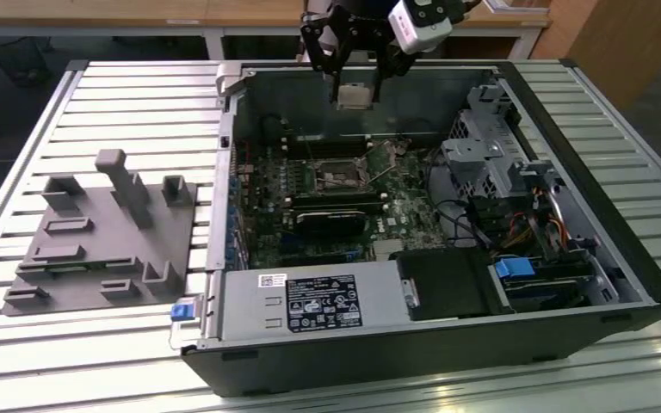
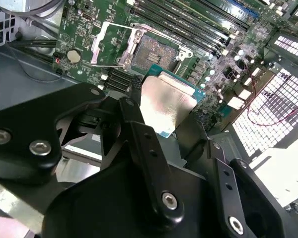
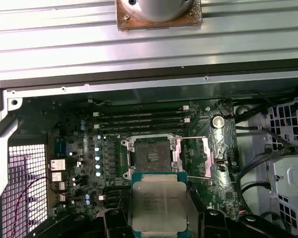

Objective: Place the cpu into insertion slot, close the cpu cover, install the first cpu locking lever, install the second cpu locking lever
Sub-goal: 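Place the cpu into insertion slot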

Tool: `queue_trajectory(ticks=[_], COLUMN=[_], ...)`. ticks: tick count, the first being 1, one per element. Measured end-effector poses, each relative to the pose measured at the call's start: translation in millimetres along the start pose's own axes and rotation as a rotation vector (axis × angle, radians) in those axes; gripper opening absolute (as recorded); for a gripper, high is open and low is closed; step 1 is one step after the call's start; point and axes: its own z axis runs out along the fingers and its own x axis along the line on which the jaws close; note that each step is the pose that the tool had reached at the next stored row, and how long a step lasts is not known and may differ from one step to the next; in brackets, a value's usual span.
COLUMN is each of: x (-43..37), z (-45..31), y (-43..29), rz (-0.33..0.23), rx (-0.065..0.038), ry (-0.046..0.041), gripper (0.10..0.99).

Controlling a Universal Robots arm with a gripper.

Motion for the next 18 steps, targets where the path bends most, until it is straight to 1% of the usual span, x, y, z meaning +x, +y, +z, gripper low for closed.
queue_trajectory(ticks=[10, 18], x=[0.0, 0.0], z=[0.1, 0.1], y=[0.0, 0.0], rz=[0.055, 0.090], rx=[-0.001, -0.002], ry=[-0.0049, -0.0080], gripper=[0.529, 0.529])
